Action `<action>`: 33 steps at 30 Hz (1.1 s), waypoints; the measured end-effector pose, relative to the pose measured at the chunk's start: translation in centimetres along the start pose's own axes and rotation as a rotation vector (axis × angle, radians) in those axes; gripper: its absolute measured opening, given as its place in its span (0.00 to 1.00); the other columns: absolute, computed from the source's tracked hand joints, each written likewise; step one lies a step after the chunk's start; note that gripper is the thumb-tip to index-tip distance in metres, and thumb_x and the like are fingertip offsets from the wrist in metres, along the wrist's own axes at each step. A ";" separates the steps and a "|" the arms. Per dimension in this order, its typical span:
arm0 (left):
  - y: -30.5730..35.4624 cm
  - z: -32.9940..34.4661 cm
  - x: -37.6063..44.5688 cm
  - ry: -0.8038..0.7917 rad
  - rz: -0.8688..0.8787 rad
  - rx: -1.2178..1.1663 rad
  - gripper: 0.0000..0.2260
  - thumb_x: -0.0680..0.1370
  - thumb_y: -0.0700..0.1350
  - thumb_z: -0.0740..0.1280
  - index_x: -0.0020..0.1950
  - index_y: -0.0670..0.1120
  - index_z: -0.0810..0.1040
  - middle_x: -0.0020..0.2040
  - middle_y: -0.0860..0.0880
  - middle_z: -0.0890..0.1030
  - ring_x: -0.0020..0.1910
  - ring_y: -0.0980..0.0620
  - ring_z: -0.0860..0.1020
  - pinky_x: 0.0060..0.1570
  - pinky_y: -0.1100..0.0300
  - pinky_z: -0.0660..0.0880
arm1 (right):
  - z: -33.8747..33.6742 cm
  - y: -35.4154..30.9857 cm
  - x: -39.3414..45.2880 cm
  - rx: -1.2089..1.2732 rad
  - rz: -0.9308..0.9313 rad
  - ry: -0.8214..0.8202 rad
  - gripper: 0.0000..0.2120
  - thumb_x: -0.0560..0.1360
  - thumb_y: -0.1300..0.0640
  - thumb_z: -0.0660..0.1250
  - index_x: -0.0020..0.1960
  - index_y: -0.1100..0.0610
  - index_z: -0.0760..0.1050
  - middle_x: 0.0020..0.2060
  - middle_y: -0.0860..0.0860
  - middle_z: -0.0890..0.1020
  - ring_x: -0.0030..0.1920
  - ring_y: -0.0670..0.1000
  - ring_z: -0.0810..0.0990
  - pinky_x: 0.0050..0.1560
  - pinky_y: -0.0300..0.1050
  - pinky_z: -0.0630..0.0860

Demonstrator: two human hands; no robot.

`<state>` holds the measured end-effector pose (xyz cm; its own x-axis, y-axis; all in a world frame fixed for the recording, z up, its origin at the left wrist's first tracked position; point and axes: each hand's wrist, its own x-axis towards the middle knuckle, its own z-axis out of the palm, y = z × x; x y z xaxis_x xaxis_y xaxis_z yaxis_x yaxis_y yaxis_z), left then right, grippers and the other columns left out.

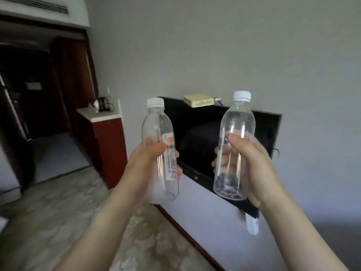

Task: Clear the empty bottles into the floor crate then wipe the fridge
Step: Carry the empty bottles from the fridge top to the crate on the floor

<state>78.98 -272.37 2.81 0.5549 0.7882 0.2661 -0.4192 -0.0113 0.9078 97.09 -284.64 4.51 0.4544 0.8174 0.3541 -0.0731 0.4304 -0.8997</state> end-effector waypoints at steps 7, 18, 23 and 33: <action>7.2 -15.8 -3.4 0.324 0.158 0.117 0.18 0.68 0.47 0.69 0.55 0.40 0.77 0.39 0.41 0.81 0.30 0.41 0.80 0.33 0.52 0.78 | 17.3 7.0 5.8 0.107 0.064 -0.287 0.14 0.70 0.49 0.71 0.53 0.54 0.77 0.38 0.51 0.83 0.39 0.53 0.83 0.40 0.48 0.80; 14.3 -30.4 -8.6 0.597 0.263 0.235 0.25 0.64 0.53 0.72 0.55 0.39 0.77 0.42 0.41 0.80 0.33 0.41 0.81 0.33 0.52 0.78 | 36.9 13.6 9.1 0.205 0.162 -0.574 0.25 0.68 0.47 0.73 0.58 0.61 0.75 0.42 0.58 0.80 0.38 0.58 0.82 0.39 0.54 0.80; 15.4 -36.2 -7.5 0.689 0.296 0.289 0.23 0.66 0.51 0.71 0.55 0.38 0.76 0.42 0.40 0.80 0.33 0.39 0.80 0.38 0.46 0.78 | 43.2 17.9 12.5 0.207 0.176 -0.647 0.32 0.62 0.42 0.75 0.57 0.62 0.75 0.45 0.58 0.80 0.45 0.61 0.80 0.46 0.58 0.80; 16.3 -48.8 6.3 0.816 0.336 0.352 0.19 0.69 0.49 0.68 0.55 0.39 0.76 0.40 0.43 0.81 0.33 0.42 0.80 0.34 0.50 0.78 | 53.6 27.9 27.8 0.277 0.215 -0.750 0.15 0.66 0.44 0.73 0.47 0.52 0.77 0.42 0.57 0.81 0.39 0.59 0.82 0.39 0.52 0.79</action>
<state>40.59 -237.62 3.42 -0.2847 0.8949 0.3436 -0.1510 -0.3958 0.9058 60.15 -229.38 2.94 -0.3004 0.8887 0.3464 -0.3514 0.2346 -0.9064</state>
